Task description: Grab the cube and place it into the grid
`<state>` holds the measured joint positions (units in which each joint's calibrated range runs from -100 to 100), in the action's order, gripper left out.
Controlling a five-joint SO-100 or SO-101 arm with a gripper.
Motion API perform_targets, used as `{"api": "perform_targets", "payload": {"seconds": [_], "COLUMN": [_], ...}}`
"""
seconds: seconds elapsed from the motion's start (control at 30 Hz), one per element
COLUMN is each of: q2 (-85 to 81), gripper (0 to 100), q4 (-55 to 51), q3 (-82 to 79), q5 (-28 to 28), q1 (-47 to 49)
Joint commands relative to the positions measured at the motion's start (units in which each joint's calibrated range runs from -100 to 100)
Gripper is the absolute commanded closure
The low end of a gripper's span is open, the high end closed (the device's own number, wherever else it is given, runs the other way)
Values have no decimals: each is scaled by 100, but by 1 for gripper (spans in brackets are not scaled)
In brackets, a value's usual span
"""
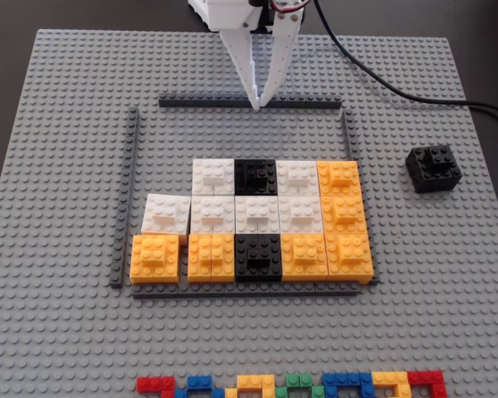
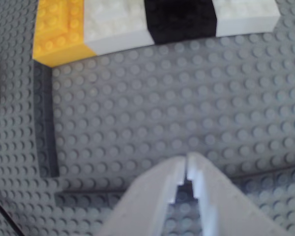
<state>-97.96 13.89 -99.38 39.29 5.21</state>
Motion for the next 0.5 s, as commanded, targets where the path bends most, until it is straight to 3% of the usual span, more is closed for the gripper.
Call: {"api": "perform_targets", "payload": {"seconds": [0.0,0.47], "q2": [-204,527], "gripper": [100,100], "q4": [22,-354], "q3": [-16,1651], "q5": [-44,396], "q1": [72,116]}}
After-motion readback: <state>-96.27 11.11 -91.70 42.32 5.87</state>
